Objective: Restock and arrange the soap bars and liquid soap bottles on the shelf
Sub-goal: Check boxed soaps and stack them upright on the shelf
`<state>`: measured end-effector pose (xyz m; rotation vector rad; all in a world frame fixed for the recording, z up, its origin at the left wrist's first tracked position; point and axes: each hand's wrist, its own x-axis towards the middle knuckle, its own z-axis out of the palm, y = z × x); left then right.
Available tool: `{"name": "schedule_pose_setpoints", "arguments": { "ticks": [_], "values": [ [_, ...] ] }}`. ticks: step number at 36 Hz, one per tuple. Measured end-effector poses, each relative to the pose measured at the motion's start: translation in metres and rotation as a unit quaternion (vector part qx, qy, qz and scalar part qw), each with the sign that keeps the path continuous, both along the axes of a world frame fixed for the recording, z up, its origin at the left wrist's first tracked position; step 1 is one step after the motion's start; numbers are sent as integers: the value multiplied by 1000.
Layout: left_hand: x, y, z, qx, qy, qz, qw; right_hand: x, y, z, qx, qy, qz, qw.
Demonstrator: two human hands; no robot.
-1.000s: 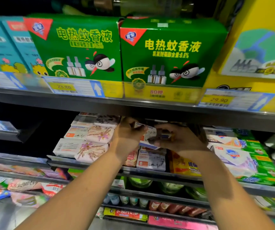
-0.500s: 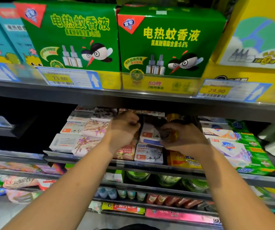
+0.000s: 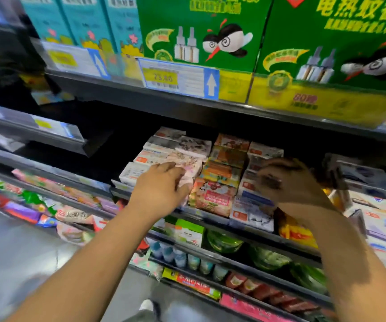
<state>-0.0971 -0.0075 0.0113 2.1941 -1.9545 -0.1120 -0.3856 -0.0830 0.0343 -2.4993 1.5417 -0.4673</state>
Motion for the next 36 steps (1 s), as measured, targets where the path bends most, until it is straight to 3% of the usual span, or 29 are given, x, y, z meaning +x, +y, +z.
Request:
{"name": "schedule_pose_setpoints", "arguments": {
  "ticks": [5, 8, 14, 19, 22, 30, 36],
  "values": [
    [33, 5, -5, 10, 118, 9, 993, 58, -7, 17, -16, 36, 56, 998],
    [59, 0, -9, 8, 167, 7, 986, 98, -14, 22, -11, 8, 75, 997],
    [101, 2, -18, 64, 106, 4, 992, 173, -32, 27, 61, -11, 62, 996],
    [120, -22, -10, 133, 73, 4, 988, 218, -58, 27, 40, 4, 106, 994],
    [116, -34, -7, 143, 79, -13, 987, 241, -77, 24, 75, -4, 90, 993],
    [124, -47, -32, 15, 73, -39, 996, 269, -131, 15, 182, 69, 41, 980],
    [129, -55, -35, -36, 77, -32, 996, 272, -151, -11, 197, 45, 36, 979]
  ]
}}
